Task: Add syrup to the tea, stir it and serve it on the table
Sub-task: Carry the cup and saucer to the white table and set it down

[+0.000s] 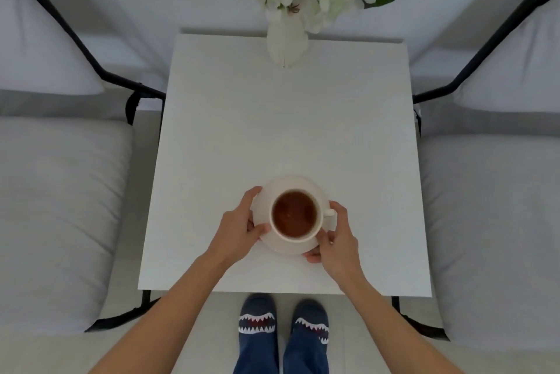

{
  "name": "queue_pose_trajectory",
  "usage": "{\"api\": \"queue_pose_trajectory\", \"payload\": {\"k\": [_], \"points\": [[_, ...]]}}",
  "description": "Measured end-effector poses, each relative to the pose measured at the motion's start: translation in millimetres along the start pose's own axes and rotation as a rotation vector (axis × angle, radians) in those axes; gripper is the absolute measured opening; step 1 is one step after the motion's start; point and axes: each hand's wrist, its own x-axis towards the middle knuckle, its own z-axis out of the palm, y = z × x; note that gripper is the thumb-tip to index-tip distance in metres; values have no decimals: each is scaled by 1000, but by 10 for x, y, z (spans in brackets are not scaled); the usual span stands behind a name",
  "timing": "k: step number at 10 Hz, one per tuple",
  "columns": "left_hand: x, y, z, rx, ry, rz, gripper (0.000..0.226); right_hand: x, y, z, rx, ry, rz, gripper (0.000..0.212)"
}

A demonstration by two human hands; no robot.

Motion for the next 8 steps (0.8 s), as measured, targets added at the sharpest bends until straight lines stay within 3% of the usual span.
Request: {"api": "queue_pose_trajectory", "payload": {"k": [6, 7, 8], "points": [[19, 123, -14, 295, 23, -15, 74, 22, -150, -25, -124, 9, 8, 51], [85, 133, -39, 365, 18, -57, 75, 44, -187, -69, -211, -52, 36, 53], [-5, 97, -55, 393, 88, -12, 69, -26, -306, -297, -301, -9, 26, 47]]}}
